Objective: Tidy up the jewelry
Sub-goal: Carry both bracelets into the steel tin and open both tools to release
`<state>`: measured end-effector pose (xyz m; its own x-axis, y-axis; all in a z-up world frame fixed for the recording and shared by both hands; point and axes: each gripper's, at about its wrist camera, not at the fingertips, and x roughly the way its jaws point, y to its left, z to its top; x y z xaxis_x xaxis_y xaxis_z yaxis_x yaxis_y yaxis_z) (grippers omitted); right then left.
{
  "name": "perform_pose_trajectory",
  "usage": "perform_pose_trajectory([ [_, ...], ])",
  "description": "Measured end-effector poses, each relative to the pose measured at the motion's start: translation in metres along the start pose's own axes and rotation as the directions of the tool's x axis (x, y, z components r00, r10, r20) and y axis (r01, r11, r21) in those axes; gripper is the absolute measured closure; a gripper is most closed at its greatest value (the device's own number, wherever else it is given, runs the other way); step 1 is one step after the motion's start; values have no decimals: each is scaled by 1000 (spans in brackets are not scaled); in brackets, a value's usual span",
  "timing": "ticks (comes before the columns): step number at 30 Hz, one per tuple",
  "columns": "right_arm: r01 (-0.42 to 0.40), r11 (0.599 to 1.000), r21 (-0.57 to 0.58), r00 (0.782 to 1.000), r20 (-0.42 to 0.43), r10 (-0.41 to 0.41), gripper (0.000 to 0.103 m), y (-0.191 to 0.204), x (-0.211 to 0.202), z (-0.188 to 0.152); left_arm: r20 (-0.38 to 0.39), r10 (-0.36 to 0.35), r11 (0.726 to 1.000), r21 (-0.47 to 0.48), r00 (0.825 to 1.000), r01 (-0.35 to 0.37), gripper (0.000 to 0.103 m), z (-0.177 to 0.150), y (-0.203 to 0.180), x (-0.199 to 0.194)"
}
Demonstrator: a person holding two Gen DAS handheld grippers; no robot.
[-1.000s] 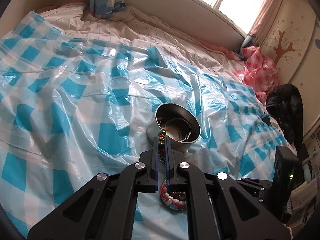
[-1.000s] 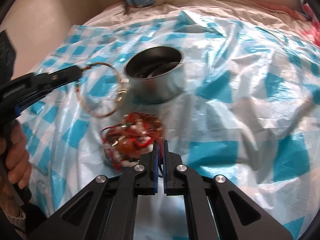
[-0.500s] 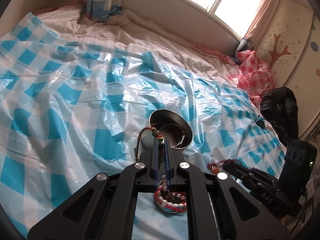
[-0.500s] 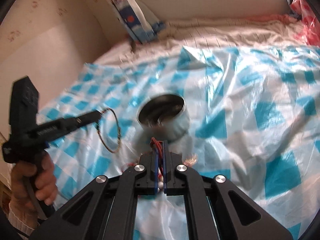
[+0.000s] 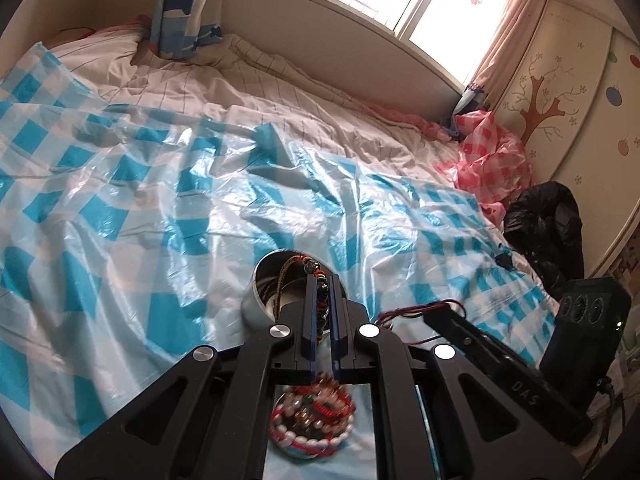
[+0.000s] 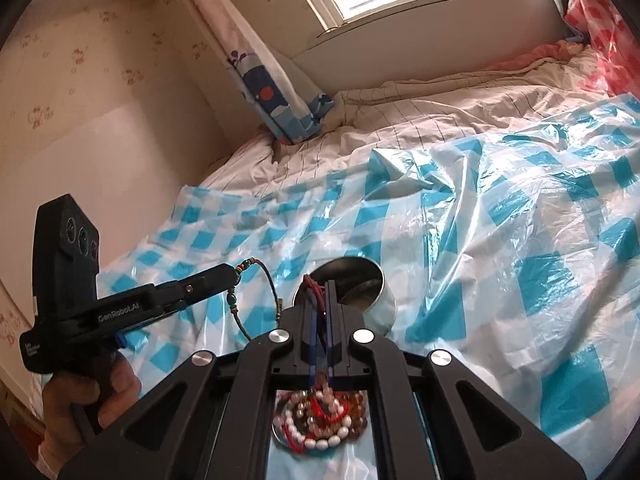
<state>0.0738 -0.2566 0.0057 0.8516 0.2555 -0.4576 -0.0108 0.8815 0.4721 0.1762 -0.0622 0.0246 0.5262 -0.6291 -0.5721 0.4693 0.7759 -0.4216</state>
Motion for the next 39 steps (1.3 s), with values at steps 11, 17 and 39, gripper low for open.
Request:
perform_pose_trajectory([
  [11, -31, 999, 15, 999, 14, 31, 99, 0, 23, 18, 10, -26, 999, -32, 1000, 27, 98, 13, -3, 23],
  [17, -47, 999, 21, 999, 28, 46, 99, 0, 40, 32, 20, -54, 996, -68, 998, 55, 98, 16, 2, 34],
  [39, 1, 1000, 25, 987, -159, 3, 83, -15, 108, 19, -135, 146, 964, -204, 980, -172, 82, 0, 48, 76],
])
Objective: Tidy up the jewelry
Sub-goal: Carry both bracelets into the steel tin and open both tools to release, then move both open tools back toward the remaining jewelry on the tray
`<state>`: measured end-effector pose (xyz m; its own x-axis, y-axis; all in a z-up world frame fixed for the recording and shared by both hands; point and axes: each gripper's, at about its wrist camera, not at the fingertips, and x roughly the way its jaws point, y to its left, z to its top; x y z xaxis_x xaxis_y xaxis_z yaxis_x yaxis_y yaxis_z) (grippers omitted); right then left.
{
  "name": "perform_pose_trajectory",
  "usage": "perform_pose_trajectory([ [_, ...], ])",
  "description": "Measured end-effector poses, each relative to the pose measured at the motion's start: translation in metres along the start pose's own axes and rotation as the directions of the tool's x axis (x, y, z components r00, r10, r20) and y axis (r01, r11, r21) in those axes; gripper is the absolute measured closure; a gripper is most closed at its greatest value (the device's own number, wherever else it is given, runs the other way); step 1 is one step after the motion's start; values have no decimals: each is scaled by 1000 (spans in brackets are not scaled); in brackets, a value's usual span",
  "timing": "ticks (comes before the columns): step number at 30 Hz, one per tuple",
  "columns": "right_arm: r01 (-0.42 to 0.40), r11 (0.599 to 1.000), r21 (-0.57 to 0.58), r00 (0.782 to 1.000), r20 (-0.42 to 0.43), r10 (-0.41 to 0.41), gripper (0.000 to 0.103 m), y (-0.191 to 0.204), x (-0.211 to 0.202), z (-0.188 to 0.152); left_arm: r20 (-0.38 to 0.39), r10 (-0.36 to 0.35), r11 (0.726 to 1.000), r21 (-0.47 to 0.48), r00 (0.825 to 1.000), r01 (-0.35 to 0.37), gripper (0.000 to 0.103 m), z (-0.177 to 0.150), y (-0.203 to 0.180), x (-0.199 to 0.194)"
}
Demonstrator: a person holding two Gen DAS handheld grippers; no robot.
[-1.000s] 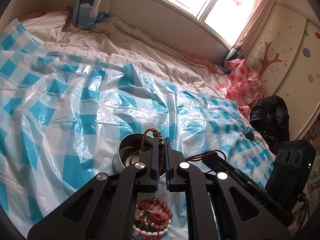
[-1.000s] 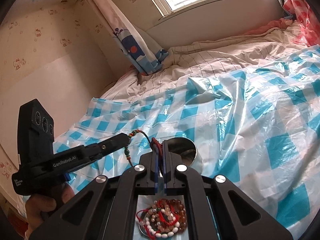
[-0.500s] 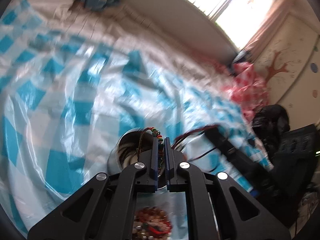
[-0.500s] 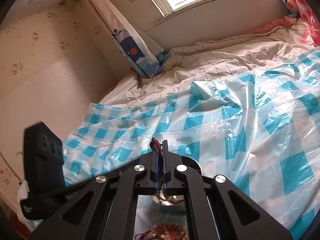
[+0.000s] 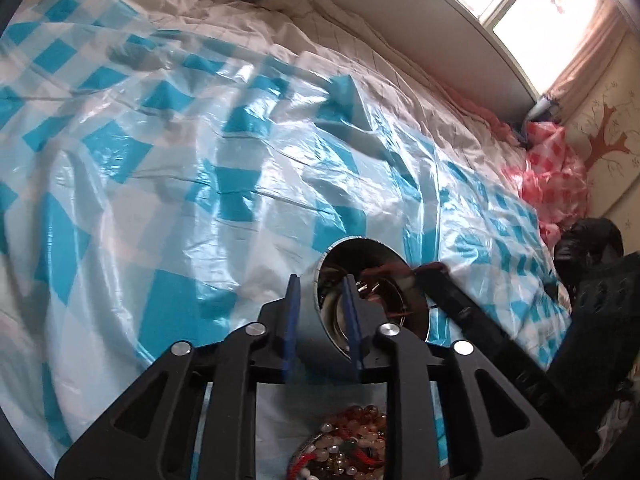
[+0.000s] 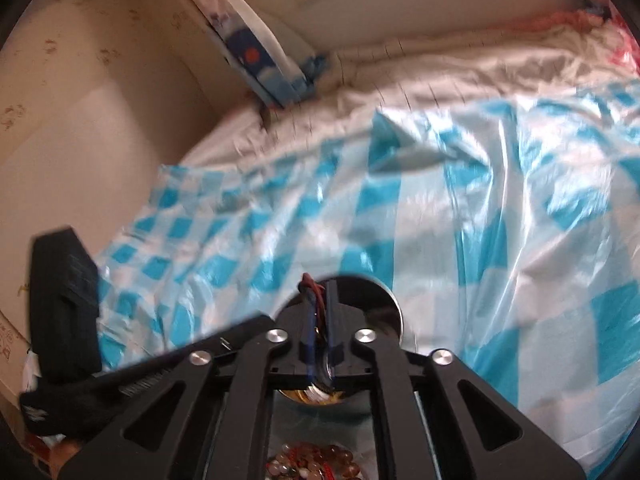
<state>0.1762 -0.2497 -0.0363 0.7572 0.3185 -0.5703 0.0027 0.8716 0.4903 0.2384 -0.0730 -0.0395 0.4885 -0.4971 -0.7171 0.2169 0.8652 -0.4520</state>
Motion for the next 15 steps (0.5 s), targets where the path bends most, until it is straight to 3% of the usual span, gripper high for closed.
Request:
perform_pose_trajectory([
  [1, 6, 1000, -4, 1000, -8, -6, 71, 0, 2, -1, 5, -2, 1000, -7, 1000, 2, 82, 1, 1, -2],
  [2, 14, 1000, -10, 1000, 6, -14, 69, 1, -1, -2, 15, 0, 1000, -7, 1000, 0, 81, 2, 2, -5],
  [15, 131, 991, -32, 990, 53, -129, 64, -4, -7, 2, 45, 19, 1000, 21, 999, -20, 56, -1, -2, -21],
])
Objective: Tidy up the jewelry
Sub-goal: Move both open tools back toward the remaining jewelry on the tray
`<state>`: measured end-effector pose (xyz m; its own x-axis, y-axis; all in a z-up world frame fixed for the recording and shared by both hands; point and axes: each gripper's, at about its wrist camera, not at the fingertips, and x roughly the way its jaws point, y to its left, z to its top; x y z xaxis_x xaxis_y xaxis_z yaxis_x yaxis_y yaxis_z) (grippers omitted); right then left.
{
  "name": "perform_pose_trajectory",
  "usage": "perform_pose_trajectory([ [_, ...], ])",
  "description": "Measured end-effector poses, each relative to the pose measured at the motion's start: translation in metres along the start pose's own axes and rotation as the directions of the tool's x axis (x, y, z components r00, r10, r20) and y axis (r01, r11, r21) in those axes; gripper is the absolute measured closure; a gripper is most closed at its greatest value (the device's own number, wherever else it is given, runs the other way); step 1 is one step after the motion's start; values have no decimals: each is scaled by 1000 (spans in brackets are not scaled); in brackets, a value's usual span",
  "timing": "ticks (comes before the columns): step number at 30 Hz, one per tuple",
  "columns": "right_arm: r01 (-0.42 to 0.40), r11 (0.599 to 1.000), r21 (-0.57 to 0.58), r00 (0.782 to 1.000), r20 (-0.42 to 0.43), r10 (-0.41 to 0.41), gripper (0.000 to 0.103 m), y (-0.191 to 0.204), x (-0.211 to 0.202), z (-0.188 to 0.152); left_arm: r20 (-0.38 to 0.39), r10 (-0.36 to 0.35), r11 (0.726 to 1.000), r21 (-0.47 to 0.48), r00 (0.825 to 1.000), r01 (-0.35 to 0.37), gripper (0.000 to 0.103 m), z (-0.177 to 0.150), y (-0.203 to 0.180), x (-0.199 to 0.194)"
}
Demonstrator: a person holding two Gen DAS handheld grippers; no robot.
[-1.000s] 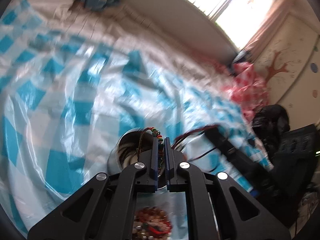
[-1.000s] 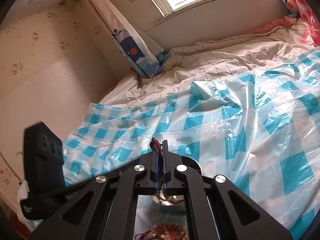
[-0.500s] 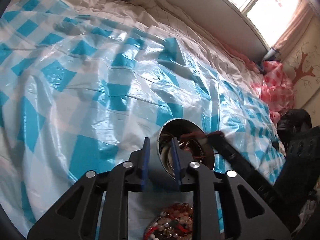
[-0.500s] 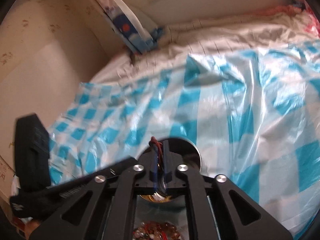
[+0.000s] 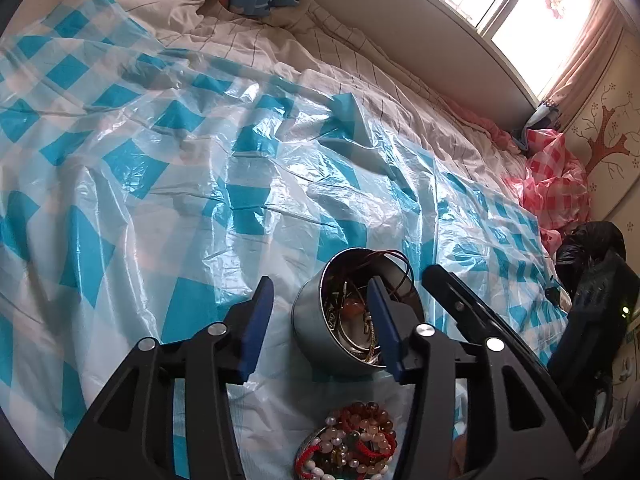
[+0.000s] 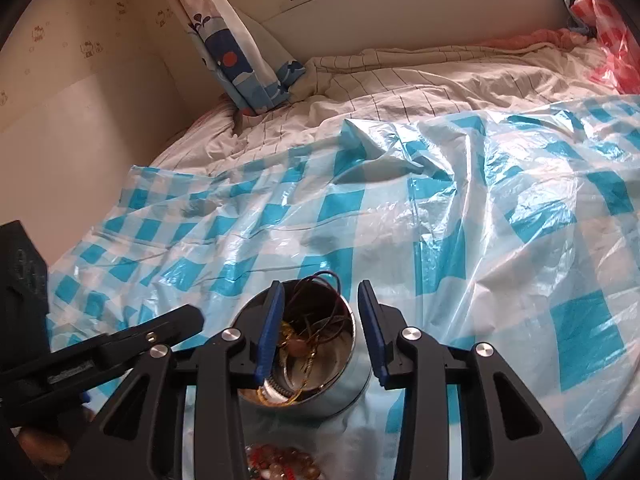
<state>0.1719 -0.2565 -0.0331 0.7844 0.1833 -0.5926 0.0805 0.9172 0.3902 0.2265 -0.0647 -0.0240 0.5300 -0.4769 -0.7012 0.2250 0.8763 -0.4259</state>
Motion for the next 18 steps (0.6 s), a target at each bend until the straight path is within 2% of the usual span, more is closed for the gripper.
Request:
perform_pose_trajectory([
  [6, -32, 999, -10, 999, -30, 32, 60, -2, 32, 12, 0, 0, 1000, -14, 1000, 0, 54, 0, 4, -3],
  [9, -36, 998, -42, 996, -78, 33, 71, 4, 43, 10, 8, -2, 1000, -24, 1000, 2, 53, 1, 6, -6],
  [12, -16, 996, -86, 997, -76, 10, 95, 10, 40, 10, 13, -5, 1000, -25, 1000, 6, 53, 2, 6, -8],
  [15, -14, 991, -132, 997, -78, 4, 96, 18, 34, 8, 16, -7, 1000, -21, 1000, 7, 52, 3, 6, -11],
  [18, -93, 986, -140, 986, -153, 71, 98, 25, 36, -1, 19, -5, 1000, -29, 1000, 6, 52, 3, 9, -13],
])
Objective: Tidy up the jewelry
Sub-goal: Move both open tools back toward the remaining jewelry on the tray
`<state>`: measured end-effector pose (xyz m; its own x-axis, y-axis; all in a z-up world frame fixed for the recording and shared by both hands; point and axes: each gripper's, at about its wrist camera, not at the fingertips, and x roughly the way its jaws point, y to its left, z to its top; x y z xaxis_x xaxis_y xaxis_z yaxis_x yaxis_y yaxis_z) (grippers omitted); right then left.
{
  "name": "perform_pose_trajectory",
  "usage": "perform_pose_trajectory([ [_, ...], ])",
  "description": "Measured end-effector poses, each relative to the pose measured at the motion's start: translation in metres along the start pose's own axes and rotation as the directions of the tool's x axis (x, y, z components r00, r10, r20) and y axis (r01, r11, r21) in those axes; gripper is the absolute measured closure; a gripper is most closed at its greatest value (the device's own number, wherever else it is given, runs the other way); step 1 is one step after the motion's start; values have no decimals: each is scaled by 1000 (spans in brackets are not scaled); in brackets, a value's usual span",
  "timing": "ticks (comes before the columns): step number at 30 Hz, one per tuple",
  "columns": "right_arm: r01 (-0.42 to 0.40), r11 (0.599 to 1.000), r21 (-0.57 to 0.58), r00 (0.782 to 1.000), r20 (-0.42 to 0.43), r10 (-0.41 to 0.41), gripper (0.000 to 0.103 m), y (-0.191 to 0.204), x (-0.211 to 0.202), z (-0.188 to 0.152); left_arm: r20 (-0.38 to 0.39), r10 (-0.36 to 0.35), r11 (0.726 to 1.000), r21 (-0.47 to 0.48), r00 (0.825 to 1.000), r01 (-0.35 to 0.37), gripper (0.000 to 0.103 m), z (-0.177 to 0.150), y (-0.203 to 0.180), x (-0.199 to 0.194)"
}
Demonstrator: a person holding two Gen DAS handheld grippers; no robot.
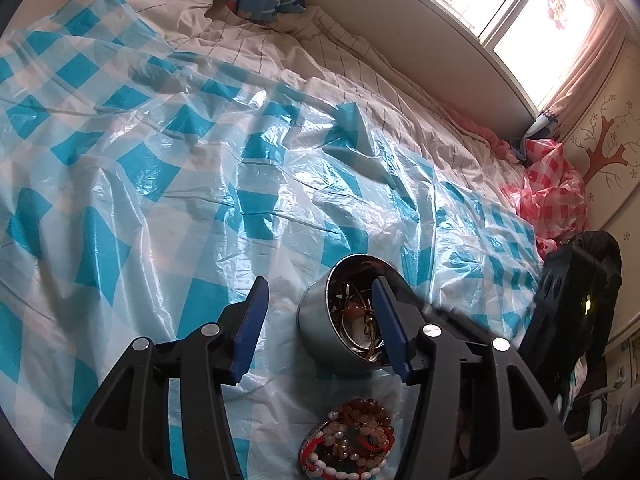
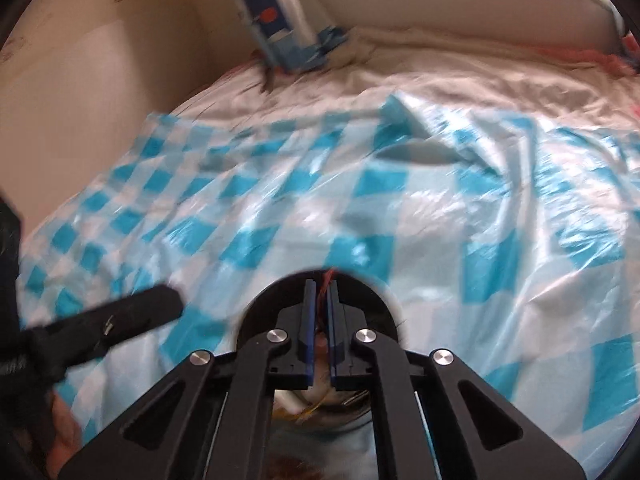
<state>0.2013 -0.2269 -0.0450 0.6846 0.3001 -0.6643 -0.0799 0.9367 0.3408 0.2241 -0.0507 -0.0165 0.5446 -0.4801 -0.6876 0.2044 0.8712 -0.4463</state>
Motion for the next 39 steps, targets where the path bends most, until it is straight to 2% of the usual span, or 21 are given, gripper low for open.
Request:
perform_pose_trajectory([
  [1, -78, 997, 5, 994, -73, 78, 98, 3, 6, -3, 2, 0, 1000, -7, 1000, 0, 51, 1, 1, -1],
  [4, -102, 994, -36, 980, -172, 95, 97, 15, 15, -10, 7, 0, 1000, -10, 1000, 0, 51, 2, 3, -3],
  [5, -99, 995, -34, 981, -173, 91, 93, 16, 14, -11, 7, 1, 1000, -10, 1000, 0, 51, 2, 3, -4],
  [6, -80, 997, -23, 984, -162, 76, 74, 15, 12, -11, 7, 1, 1000, -9, 1000, -1, 50, 2, 3, -4],
  [7, -61, 998, -17, 988, -146, 58, 64, 13, 8, -10, 8, 1, 1000, -10, 1000, -1, 50, 2, 3, -4],
  [8, -55, 998, -11, 989, -135, 53, 62, 12, 4, -9, 8, 3, 1000, -9, 1000, -2, 49, 2, 3, -5],
  [12, 15, 1000, -17, 996, -91, -16, 61, 7, -16, -5, 10, 11, 1000, 5, 1000, -11, 48, 2, 3, -10],
  [13, 27, 1000, -11, 997, -76, -28, 58, 5, -23, -4, 10, 13, 1000, 7, 1000, -13, 48, 2, 3, -11],
  [15, 42, 999, 8, 997, -63, -42, 54, 0, -32, -5, 9, 21, 1000, 11, 1000, -21, 47, 2, 5, -13],
  [19, 76, 995, 69, 997, -34, -74, 54, -14, -50, -16, 1, 28, 999, 24, 1000, -28, 46, 1, 6, -17],
  [25, 122, 980, 158, 993, -9, -122, 53, -27, -79, -40, -43, 61, 990, 133, 997, -55, 46, -12, -4, -20],
  [31, 134, 983, 127, 991, 0, -135, 52, -12, -104, -67, -68, 80, 977, 202, 995, -65, 46, -33, -6, -36],
  [35, 115, 987, 108, 992, 43, -120, 52, 2, -119, -81, -36, 116, 964, 246, 993, -104, 45, -45, -7, -56],
  [37, 118, 990, 83, 991, 60, -123, 47, 11, -125, -88, -13, 134, 958, 256, 991, -126, 44, -48, -7, -65],
  [39, 127, 991, 43, 989, 77, -130, 47, 21, -131, -93, 12, 146, 957, 251, 989, -144, 42, -55, -5, -77],
])
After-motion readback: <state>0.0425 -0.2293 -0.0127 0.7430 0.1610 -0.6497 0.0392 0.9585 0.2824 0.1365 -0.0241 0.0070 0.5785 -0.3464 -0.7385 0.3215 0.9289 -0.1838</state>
